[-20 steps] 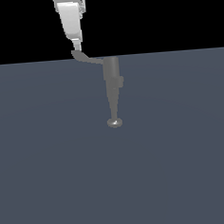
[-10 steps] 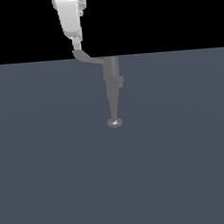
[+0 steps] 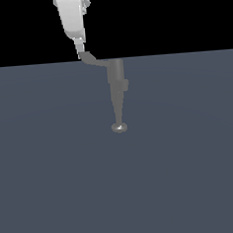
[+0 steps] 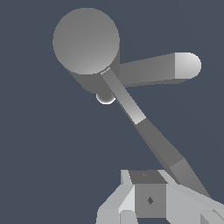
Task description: Turn on the faucet by rotating a designated handle.
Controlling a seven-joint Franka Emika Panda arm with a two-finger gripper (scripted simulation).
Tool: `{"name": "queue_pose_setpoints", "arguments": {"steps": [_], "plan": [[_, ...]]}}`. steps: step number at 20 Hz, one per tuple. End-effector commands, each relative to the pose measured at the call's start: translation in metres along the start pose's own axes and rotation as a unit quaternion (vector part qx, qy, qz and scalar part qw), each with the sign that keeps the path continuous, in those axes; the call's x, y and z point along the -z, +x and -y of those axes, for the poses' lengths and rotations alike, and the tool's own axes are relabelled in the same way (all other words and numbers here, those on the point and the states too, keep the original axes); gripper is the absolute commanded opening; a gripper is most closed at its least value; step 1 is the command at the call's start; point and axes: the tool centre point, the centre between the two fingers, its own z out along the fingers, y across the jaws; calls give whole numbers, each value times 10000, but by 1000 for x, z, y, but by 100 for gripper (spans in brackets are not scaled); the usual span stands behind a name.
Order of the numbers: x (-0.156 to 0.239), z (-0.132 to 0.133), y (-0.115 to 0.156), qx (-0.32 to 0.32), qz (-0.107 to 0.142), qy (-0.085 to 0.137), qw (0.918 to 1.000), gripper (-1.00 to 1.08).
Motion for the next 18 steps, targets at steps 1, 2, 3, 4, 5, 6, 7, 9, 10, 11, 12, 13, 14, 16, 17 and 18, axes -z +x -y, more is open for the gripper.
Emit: {"name": "queue_pose_setpoints", "arguments": {"steps": [1, 2, 3, 4, 5, 6, 7, 9, 10, 11, 12, 13, 14, 16, 17, 18], "plan": [[-1, -7, 8, -17, -3, -14, 10000, -100], [-1, -10, 11, -17, -3, -16, 10000, -100], [-1, -13, 13, -17, -3, -19, 10000, -100], [-1, -16, 16, -18, -3, -21, 10000, -100], [-1, -19, 19, -18, -3, -23, 10000, -100], [-1, -22, 22, -19, -3, -26, 10000, -100], [-1, -25, 25, -19, -3, -28, 10000, -100], [-2, -31, 32, -20, -3, -33, 10000, -100], [-2, -34, 35, -21, -3, -36, 10000, -100], [-2, -38, 38, -21, -3, -39, 10000, -100], [-2, -41, 41, -21, -3, -41, 10000, -100], [-2, -44, 44, -22, -3, -44, 10000, -100], [-2, -47, 47, -22, -3, -46, 10000, -100], [-3, -54, 54, -23, -3, -52, 10000, -100], [-3, -57, 57, -24, -4, -54, 10000, -100], [-3, -61, 60, -24, -4, -57, 10000, -100]]}}
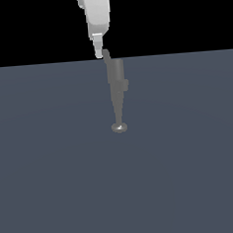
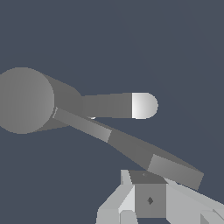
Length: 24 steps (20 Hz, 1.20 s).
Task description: Turn on the faucet by rotating a designated handle.
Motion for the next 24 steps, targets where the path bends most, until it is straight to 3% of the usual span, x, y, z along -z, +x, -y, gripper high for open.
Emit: {"name": "queue_pose_setpoints", "arguments": {"steps": [1, 3, 18, 19, 20, 24], "plan": [[-4, -12, 16, -70, 0, -56, 10000, -100], [0, -6, 6, -7, 1, -5, 10000, -100], [-3, -9, 100, -67, -1, -54, 10000, -100], [-3, -9, 100, -67, -1, -54, 10000, -100], [0, -3, 74, 115, 15, -17, 9999, -100], [-1, 6, 87, 89, 12, -23, 10000, -100]]}}
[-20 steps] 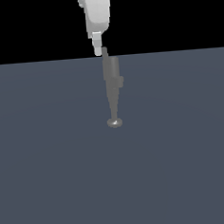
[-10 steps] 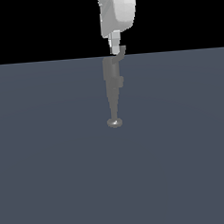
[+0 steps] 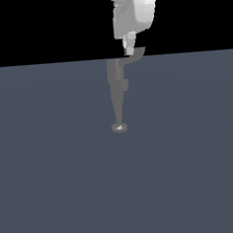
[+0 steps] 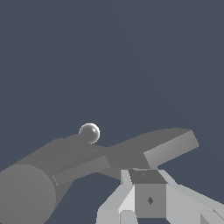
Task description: Turn on the faucet by rotating a designated handle.
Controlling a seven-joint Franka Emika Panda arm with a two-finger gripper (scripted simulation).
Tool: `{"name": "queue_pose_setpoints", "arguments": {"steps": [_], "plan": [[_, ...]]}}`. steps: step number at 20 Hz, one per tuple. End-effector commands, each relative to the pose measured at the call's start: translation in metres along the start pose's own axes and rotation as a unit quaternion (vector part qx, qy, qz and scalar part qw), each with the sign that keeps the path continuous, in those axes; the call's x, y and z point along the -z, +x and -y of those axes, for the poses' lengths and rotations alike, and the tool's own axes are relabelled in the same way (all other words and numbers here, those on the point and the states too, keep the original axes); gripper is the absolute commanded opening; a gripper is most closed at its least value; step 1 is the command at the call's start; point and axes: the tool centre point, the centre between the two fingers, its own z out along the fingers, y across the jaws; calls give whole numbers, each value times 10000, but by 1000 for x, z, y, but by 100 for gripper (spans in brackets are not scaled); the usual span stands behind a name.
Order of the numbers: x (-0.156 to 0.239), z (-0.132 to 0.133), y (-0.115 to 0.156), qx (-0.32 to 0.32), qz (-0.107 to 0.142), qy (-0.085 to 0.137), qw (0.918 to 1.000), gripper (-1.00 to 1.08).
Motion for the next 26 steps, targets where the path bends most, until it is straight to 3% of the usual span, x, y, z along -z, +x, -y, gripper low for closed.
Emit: {"name": "queue_pose_setpoints", "arguments": {"steps": [1, 26], "plan": [[-1, 6, 11, -40, -5, 12, 10000, -100], [-4, 52, 82, -187, -16, -19, 9998, -100]]}}
